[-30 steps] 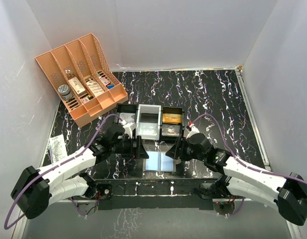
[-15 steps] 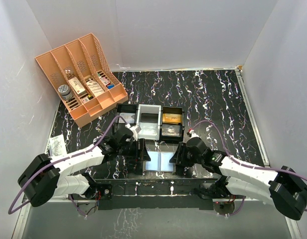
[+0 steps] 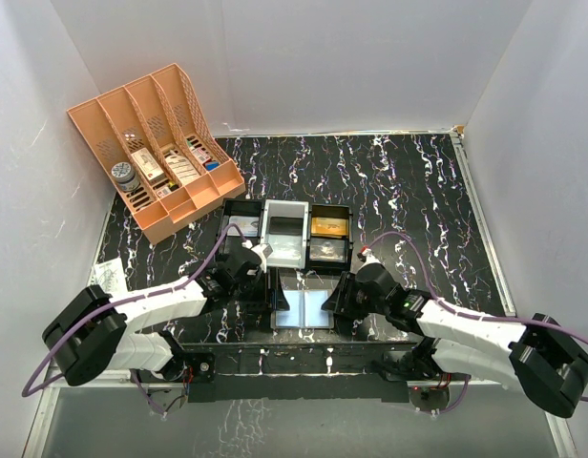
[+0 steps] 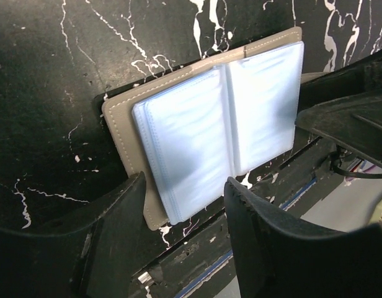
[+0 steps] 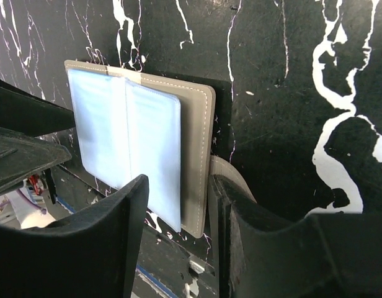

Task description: Take the credit cards out of the card holder

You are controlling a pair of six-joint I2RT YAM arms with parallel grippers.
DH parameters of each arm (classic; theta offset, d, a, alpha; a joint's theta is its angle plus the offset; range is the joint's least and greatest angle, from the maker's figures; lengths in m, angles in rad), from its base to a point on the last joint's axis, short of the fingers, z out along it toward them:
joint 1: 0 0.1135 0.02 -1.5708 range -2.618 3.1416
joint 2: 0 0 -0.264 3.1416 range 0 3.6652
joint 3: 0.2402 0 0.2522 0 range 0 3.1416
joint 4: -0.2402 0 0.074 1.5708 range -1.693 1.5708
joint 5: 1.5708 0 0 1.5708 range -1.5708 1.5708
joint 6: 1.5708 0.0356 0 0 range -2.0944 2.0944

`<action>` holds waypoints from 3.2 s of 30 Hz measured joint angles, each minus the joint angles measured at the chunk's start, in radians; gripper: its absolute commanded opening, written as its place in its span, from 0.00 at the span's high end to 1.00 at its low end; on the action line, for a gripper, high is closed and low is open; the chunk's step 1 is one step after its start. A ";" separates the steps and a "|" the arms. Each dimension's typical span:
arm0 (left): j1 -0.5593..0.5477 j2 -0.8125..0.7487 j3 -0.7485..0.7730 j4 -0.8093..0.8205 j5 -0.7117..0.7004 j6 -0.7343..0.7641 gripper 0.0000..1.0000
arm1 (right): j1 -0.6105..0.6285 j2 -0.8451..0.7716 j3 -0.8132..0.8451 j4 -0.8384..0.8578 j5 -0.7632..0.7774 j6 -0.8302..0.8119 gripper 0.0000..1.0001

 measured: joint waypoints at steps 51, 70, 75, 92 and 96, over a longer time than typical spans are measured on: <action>-0.035 0.158 0.000 0.175 0.068 -0.092 0.77 | -0.007 0.152 0.029 0.119 -0.082 -0.016 0.73; -0.035 -0.396 0.279 -0.535 -0.566 0.059 0.01 | -0.003 -0.111 0.463 -0.411 0.517 -0.299 0.02; 0.026 -0.422 0.482 -0.704 -0.740 0.178 0.01 | -0.003 -0.233 0.521 -0.349 0.669 -0.475 0.02; 0.484 -0.348 0.671 -0.744 -0.636 0.401 0.01 | -0.016 -0.198 0.695 -0.316 0.856 -0.653 0.02; 0.485 -0.383 0.800 -0.777 -0.638 0.390 0.01 | -0.085 -0.103 0.755 -0.356 0.789 -0.673 0.02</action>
